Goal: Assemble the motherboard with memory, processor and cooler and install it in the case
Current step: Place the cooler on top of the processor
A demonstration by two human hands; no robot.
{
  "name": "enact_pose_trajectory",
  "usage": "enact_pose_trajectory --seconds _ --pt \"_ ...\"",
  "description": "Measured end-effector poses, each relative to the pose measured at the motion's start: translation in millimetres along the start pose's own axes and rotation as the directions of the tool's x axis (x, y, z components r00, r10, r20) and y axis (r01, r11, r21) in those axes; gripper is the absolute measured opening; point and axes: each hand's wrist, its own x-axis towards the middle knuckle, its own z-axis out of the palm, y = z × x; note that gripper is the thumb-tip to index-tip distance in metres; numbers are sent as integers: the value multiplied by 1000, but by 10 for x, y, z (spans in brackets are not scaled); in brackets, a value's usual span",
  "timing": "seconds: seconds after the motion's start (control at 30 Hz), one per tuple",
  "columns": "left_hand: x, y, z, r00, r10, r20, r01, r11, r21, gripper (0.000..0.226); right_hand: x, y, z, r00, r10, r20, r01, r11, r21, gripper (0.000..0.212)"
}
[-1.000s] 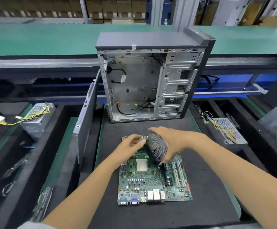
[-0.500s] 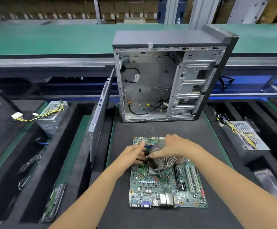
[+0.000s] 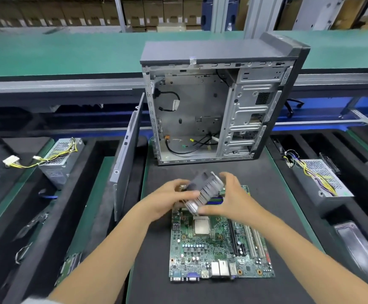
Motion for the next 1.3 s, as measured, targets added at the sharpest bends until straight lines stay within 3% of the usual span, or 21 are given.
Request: enact_pose_trajectory --seconds 0.03,0.1,0.2,0.33,0.5,0.63,0.77,1.0,1.3 --pt "-13 32 -31 996 73 -46 -62 974 219 76 36 32 -94 999 -16 34 16 1000 -6 130" --pt "-32 82 -60 978 211 -1 -174 809 561 97 116 56 -261 990 -73 125 78 996 -44 130" --pt "-42 18 48 947 288 144 -305 654 693 107 209 24 -268 925 -138 355 214 959 -184 124" --pt "-59 -242 143 925 355 140 -356 675 646 100 217 61 -63 904 -178 389 317 891 -327 96" --pt "-161 -305 -68 964 212 161 -265 825 499 66 97 187 79 896 -284 343 405 840 -362 72" --pt "-200 -321 -280 989 140 42 -146 942 302 45 83 180 114 891 -280 357 418 811 -409 77" --pt "-203 -390 -345 990 135 31 -137 921 364 34 72 131 167 894 -239 380 407 787 -463 83" --pt "-173 -471 -353 987 154 40 -158 910 382 35 77 54 193 888 -179 423 403 745 -531 90" --pt "-131 -521 -395 980 185 70 -198 914 355 22 116 -33 226 879 -108 465 412 664 -624 86"
